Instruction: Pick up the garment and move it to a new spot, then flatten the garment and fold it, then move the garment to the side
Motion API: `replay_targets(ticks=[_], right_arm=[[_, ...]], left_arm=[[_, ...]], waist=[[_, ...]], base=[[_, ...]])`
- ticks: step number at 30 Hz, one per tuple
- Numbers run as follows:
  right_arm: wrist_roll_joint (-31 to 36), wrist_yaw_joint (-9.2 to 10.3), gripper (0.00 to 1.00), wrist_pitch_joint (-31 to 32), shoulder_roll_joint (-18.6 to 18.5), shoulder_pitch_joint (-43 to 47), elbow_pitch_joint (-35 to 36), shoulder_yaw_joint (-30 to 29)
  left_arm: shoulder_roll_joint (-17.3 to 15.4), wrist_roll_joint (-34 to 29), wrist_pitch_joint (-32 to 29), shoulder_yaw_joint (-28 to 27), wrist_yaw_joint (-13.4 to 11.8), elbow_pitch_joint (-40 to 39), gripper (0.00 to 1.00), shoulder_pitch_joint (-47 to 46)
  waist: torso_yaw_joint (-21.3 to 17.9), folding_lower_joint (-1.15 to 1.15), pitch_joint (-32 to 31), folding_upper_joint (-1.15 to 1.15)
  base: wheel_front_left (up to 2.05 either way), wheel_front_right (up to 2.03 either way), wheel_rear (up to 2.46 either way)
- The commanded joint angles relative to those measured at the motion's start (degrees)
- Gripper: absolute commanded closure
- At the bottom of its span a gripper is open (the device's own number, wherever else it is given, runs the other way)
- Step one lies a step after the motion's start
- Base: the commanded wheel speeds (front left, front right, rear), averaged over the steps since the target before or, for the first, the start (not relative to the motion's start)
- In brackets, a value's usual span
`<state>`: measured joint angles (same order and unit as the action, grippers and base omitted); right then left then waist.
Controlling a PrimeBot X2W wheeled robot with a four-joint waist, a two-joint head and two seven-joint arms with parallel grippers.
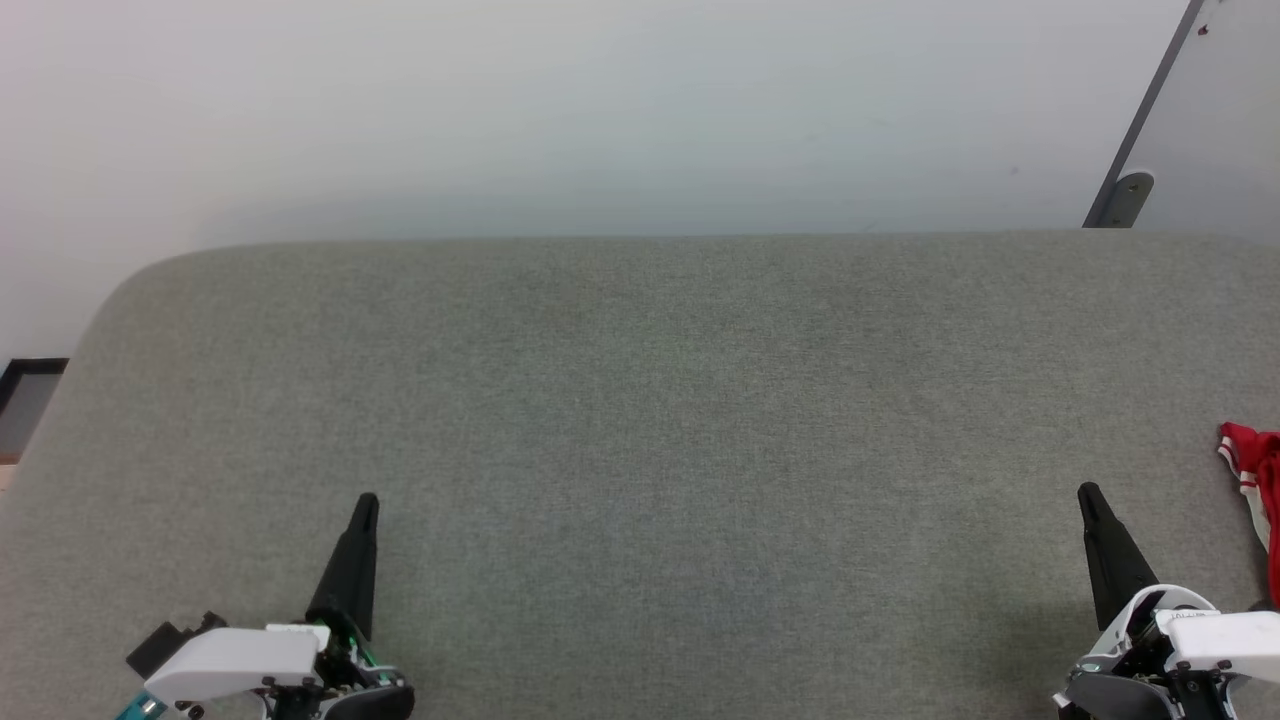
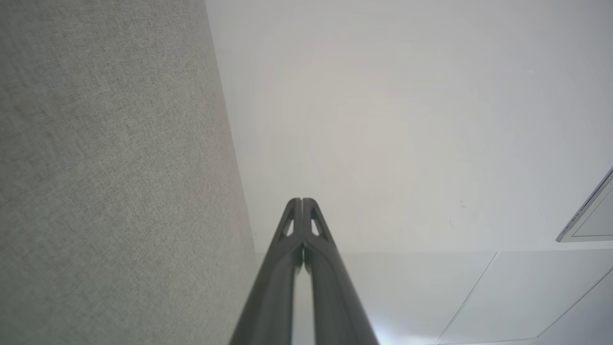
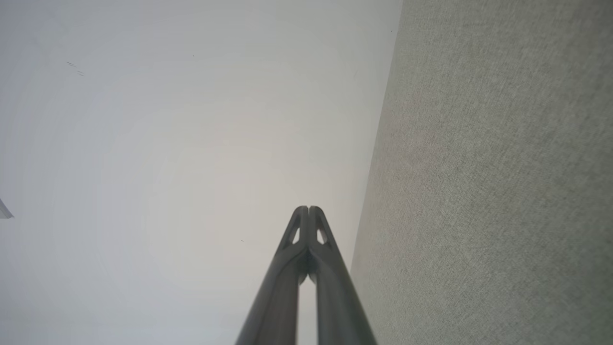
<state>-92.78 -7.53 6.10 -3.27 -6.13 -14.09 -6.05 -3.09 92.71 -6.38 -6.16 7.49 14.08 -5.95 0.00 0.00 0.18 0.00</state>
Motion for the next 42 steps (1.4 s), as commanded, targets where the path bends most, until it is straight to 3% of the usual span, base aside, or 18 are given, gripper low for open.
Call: replay_targets(ticks=[1,42], right_arm=[[0.1,0.08,1.00,0.2,0.1,-0.2,-0.1,-0.1],[0.3,0.08,1.00,0.4,0.3,-0.2,-0.1,-0.3]], left_arm=[[0.1,-0.2,-0.1,-0.2,0.0,0.1,1.00,-0.7],[0.2,-0.3,-0.2,-0.3,0.0,0.1,1.00,-0.7]], waist=[[0.0,0.00,0.0,0.00],[0.0,0.00,0.0,0.00]], base=[[0.00,0.00,0.00],[0.00,0.00,0.00]])
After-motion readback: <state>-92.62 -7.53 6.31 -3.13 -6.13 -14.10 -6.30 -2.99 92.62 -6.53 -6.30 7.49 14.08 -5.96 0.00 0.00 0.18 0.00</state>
